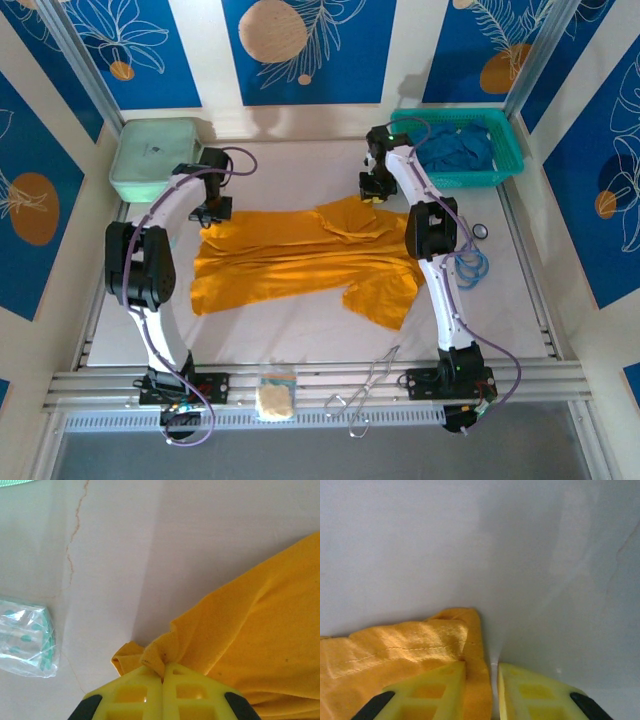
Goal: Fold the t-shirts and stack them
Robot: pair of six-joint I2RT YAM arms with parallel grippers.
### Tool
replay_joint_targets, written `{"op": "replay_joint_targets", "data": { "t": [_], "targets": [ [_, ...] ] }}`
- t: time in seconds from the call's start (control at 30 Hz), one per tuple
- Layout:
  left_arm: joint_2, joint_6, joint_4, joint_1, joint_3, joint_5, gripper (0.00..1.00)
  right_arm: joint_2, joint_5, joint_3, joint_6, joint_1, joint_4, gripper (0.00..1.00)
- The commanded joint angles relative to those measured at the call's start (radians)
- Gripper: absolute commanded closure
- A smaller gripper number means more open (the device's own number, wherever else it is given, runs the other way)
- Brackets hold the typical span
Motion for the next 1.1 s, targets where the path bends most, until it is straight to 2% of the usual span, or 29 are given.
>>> {"op": "replay_joint_targets", "data": {
  "t": [0.0,0.13,0.27,0.67,0.8,1.07],
  "targets": [
    [0.021,-0.003,-0.002,-0.013,-0.007,-0.016,1.00,0.088,-0.042,0.004,-0.006,0.025,0.040,0.81],
    [0.027,-0.005,0.006,-0.015,-0.015,-0.014,1.00,0.097,-0.021,0.000,-0.002,0.047,0.025,0.82],
    [0.025,-0.005,0.008,-0.020,-0.015,-0.013,1.00,0.075,-0.001,-0.017,0.026,0.053,0.019,0.75],
    [0.000,0.000,-0.003,-0.045,0.005,-0.018,1.00,-0.193,-0.003,-0.136,0.104,0.038,0.114,0.68],
    [0.001,-0.002,-0.003,-0.050,0.008,-0.016,1.00,-0.181,0.019,-0.103,0.098,0.047,0.093,0.66],
    [0.010,-0.002,0.000,-0.053,0.009,-0.017,1.00,-0.062,0.118,-0.028,0.070,0.045,0.063,0.63]
  ]
}}
